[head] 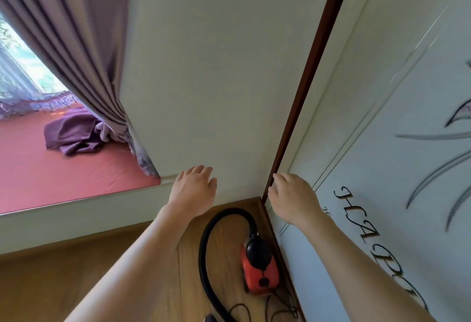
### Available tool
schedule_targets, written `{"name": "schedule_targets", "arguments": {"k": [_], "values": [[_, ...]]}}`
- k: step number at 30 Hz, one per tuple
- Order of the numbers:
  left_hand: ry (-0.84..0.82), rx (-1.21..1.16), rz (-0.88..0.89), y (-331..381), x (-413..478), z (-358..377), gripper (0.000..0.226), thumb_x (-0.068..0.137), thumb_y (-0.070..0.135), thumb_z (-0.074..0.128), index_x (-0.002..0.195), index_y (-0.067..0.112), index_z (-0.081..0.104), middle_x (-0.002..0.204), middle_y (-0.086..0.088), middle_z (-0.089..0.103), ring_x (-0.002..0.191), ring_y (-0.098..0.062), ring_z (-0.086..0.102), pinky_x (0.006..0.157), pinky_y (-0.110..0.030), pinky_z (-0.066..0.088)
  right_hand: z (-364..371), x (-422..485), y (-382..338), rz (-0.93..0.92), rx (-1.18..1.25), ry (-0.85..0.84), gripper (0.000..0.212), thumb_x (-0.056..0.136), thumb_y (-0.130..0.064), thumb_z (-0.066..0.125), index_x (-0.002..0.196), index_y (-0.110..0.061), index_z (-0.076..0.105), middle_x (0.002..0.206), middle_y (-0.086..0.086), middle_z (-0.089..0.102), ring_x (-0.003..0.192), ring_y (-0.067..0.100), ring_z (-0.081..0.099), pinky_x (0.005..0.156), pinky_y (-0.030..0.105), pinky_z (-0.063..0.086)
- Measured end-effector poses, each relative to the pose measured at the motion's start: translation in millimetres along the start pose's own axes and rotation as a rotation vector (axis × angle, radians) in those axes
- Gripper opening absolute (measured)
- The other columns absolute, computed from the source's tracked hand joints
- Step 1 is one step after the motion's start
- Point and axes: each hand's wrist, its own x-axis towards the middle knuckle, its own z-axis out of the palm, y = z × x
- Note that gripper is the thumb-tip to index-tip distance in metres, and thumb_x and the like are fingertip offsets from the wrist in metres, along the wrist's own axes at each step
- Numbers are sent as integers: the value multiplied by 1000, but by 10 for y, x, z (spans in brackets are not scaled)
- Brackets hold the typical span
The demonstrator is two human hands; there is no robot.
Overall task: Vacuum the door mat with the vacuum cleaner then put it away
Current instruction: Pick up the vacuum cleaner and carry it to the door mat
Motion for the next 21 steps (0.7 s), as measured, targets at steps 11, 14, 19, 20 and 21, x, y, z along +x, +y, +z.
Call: {"name": "schedule_targets", "arguments": {"k": [11,14,19,20,21], "values": [[-149,-3,-88,-345,299,1112,48,107,36,29,149,18,45,150,-3,49,140,-25,41,117,-38,29,1045,445,297,30,-8,-179,47,104,-33,30,143,-11,45,148,7,48,134,26,44,112,40,36],[-150,8,-138,-429,319,1567,47,106,36,30,145,18,49,150,-3,49,141,-25,40,118,-39,28,1494,529,437,2,-12,-247,48,105,-33,30,145,-12,44,150,7,47,135,26,44,112,40,37],[-204,36,-162,-629,309,2399,49,106,37,28,147,18,47,157,-5,41,149,-26,30,123,-41,22,2325,638,677,-31,-28,-340,50,106,-34,29,150,-14,40,154,6,44,140,25,40,116,40,35],[-212,43,-160,-678,301,2569,50,106,38,26,146,17,48,155,-5,43,148,-26,32,122,-42,25,2492,661,719,-35,-29,-356,50,106,-35,29,150,-14,39,154,6,44,140,25,40,116,40,34],[-218,48,-159,-724,297,2738,54,104,39,22,145,17,49,153,-4,46,146,-25,34,122,-43,27,2659,686,759,-37,-26,-374,50,106,-35,29,150,-14,39,154,6,43,141,25,40,116,40,34]]}}
